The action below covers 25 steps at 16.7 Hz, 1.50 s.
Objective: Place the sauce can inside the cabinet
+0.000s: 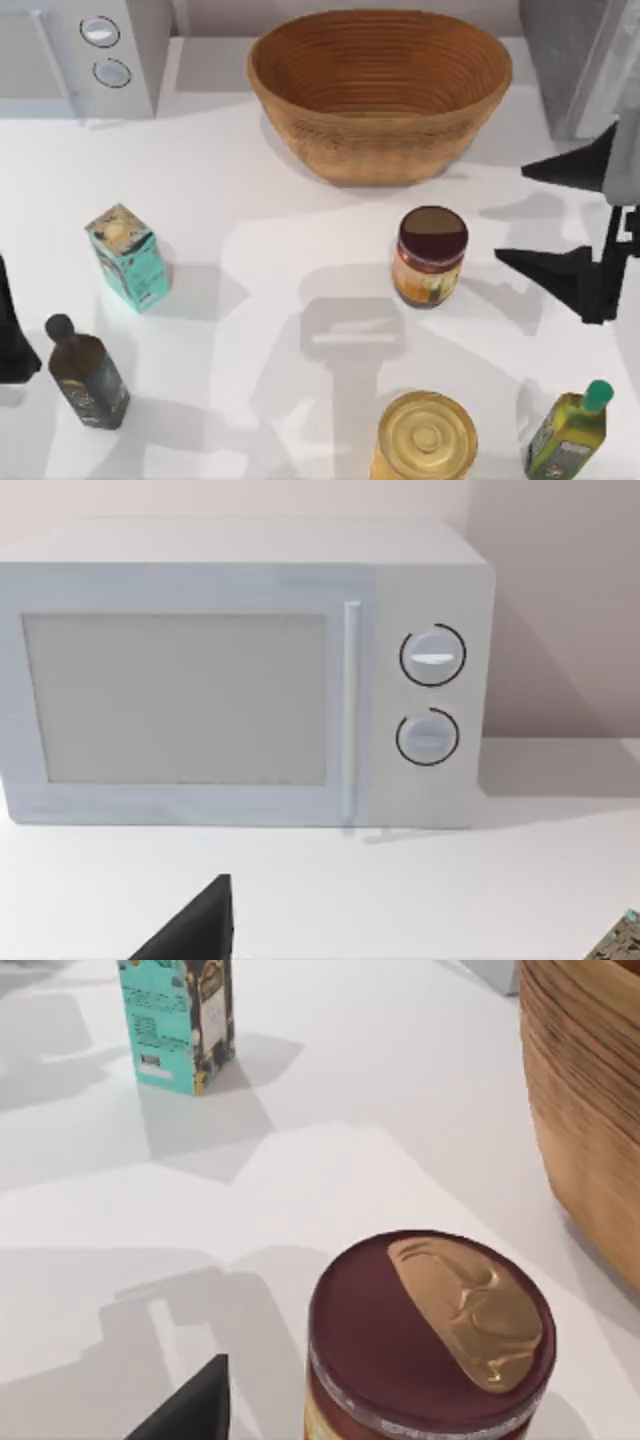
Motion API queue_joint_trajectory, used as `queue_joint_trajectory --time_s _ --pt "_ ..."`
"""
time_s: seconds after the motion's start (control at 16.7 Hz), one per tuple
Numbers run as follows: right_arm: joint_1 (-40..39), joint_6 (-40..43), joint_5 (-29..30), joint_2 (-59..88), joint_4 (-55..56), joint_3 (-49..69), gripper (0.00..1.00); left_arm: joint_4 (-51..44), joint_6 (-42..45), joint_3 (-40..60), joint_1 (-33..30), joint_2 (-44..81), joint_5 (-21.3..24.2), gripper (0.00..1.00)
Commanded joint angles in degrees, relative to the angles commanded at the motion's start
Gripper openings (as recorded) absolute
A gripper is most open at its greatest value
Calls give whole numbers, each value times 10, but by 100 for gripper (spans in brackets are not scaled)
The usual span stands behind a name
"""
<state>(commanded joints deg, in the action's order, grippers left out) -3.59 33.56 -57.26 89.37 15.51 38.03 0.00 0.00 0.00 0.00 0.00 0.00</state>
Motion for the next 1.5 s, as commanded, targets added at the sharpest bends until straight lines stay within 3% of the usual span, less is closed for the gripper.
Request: queue_joint_trajectory --time_s 0.3,0.6,1.14,1.5 --pt "4 98 -147 239 47 108 100 0 0 0 0 0 0 100" --pt "6 157 -238 388 76 175 100 0 0 0 0 0 0 100" --pt "4 159 -251 413 88 185 100 0 0 0 0 0 0 100" --pt "-18 39 -235 446 241 185 100 0 0 0 0 0 0 100"
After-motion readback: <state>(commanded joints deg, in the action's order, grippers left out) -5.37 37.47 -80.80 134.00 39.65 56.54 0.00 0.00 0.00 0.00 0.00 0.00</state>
